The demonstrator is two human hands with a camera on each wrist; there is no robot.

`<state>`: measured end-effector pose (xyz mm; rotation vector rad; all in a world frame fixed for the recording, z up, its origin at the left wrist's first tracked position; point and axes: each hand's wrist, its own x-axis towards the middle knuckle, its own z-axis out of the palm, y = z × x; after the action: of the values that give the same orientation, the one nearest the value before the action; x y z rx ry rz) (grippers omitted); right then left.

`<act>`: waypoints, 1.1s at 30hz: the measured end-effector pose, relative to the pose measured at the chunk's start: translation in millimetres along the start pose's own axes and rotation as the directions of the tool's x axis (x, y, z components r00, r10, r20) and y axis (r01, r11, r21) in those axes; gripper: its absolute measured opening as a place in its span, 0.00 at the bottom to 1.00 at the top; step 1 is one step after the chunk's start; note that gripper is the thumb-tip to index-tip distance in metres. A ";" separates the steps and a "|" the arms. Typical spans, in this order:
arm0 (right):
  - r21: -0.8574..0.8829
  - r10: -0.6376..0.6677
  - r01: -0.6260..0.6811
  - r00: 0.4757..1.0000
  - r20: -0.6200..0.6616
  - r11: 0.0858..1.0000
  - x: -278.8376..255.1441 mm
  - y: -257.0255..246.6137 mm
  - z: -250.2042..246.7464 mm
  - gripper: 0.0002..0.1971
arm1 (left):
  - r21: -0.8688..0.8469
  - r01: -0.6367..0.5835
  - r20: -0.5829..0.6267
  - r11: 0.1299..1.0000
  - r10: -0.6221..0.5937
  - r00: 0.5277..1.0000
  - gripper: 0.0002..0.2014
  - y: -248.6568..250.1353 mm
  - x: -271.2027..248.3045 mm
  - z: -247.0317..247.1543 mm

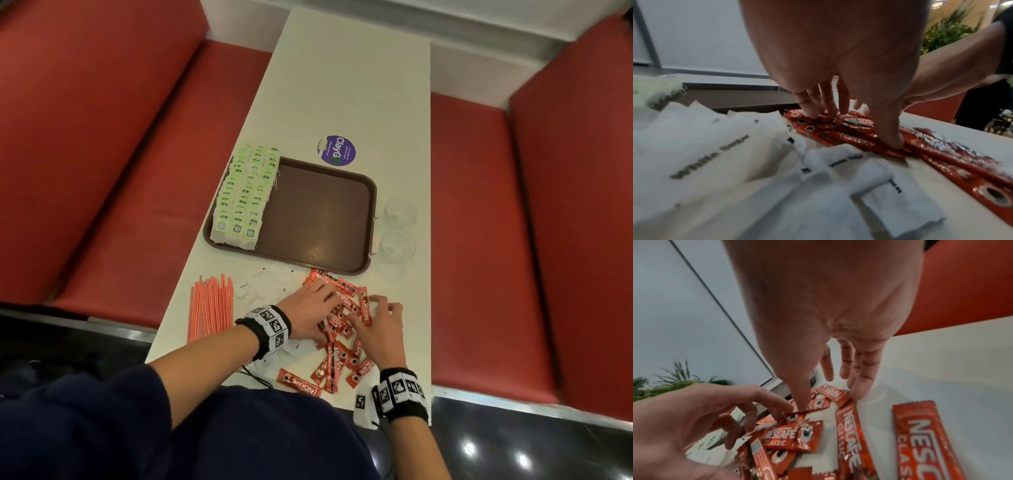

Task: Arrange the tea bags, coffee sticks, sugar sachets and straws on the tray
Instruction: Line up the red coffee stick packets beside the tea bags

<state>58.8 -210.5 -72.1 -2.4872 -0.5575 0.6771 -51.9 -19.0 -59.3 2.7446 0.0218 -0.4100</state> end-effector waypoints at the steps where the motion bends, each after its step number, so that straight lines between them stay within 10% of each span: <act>1: -0.018 -0.041 0.041 0.999 -0.029 0.999 -2.1 -0.5 -2.6 0.31 | -0.021 0.006 -0.015 1.000 -0.006 1.000 0.45 0.1 -1.0 -0.5; 7: -0.048 -0.488 0.493 0.869 0.083 0.869 -32.1 -0.6 -4.1 0.10 | -0.197 0.042 -0.178 0.979 -0.078 0.981 0.15 -5.0 -30.1 -2.0; 15: -0.299 -0.619 0.790 0.608 0.498 0.535 -60.4 -7.7 38.6 0.26 | -0.232 0.100 -0.318 0.967 -0.173 0.932 0.02 -11.4 -35.2 7.9; 21: -0.331 -0.594 0.739 0.671 0.445 0.587 -64.4 -3.0 40.8 0.20 | -0.137 0.085 -0.274 0.987 -0.120 0.954 0.21 -15.2 -16.8 -9.2; 27: -0.301 -0.572 0.636 0.771 0.279 0.710 -64.9 5.6 38.5 0.15 | 0.018 0.114 0.028 0.993 -0.114 0.993 0.49 -20.9 1.1 -13.0; 33: -0.291 -0.498 0.508 0.860 0.112 0.811 -49.5 9.8 24.8 0.29 | -0.007 0.071 0.009 0.997 -0.071 0.997 0.41 -14.7 5.5 -6.0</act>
<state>8.2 -234.1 -78.8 -2.4343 -1.3716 0.4358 -46.0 -3.4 -60.7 2.7409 0.1189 -0.4405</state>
